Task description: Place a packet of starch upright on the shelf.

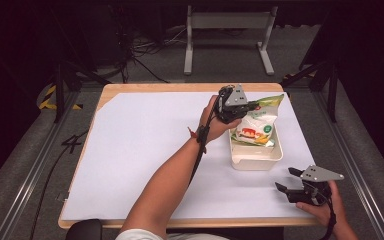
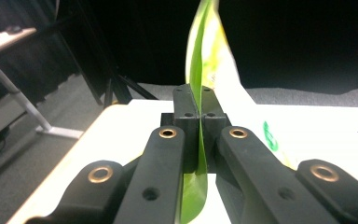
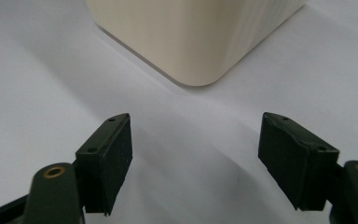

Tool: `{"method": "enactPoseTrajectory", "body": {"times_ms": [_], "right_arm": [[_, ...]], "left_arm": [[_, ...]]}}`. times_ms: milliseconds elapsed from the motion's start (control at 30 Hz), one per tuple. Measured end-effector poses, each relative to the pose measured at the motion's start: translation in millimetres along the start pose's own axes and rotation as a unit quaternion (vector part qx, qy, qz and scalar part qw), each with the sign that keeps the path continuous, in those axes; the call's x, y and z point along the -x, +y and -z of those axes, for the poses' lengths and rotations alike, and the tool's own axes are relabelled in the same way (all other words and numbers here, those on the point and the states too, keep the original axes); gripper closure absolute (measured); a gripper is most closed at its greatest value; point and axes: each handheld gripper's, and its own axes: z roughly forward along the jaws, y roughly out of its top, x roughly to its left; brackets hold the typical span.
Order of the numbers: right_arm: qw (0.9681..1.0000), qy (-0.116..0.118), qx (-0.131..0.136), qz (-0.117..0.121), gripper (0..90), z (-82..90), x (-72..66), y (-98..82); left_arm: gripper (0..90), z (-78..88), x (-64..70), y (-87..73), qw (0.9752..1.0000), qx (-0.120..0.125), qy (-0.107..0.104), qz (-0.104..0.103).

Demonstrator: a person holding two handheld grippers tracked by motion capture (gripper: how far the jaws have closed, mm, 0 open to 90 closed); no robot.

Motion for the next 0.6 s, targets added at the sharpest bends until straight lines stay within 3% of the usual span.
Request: {"method": "enactPoseTrajectory", "body": {"times_ms": [133,267,333,400,467,500,533,600], "right_arm": [[1.0,0.0,0.0,-0.002,25.6,0.0,0.2,-0.2],[1.0,0.002,-0.002,-0.001,25.4,-0.7,0.3,-0.4],[1.0,0.002,-0.004,-0.001,25.4,-1.1,0.2,-0.4],[1.0,0.002,-0.003,-0.001,25.4,-1.1,0.1,-0.2],[1.0,0.002,-0.003,-0.001,25.3,-1.1,0.2,-0.2],[1.0,0.002,-0.004,-0.001,25.3,-1.3,0.3,-0.3],[1.0,0.003,-0.004,-0.001,25.3,-1.4,0.2,-0.3],[1.0,0.002,-0.004,-0.001,25.3,-1.5,0.1,-0.2]], "left_arm": [[89.3,-0.1,0.5,-2.0,1.0,0.003,0.005,0.007],[87.0,4.1,0.9,0.4,0.9999,0.014,0.002,0.002],[77.2,7.1,0.6,2.0,0.9997,0.02,0.011,0.004],[75.5,12.0,-1.7,3.0,0.9995,0.024,0.02,0.008],[64.8,13.6,-2.6,3.6,0.9993,0.024,0.029,0.008],[64.8,15.2,-3.4,3.9,0.9992,0.026,0.03,0.013],[68.4,18.2,-4.4,4.0,0.9994,0.028,0.016,0.008],[64.7,21.1,-3.8,5.4,0.9993,0.026,0.026,0.003]]}}
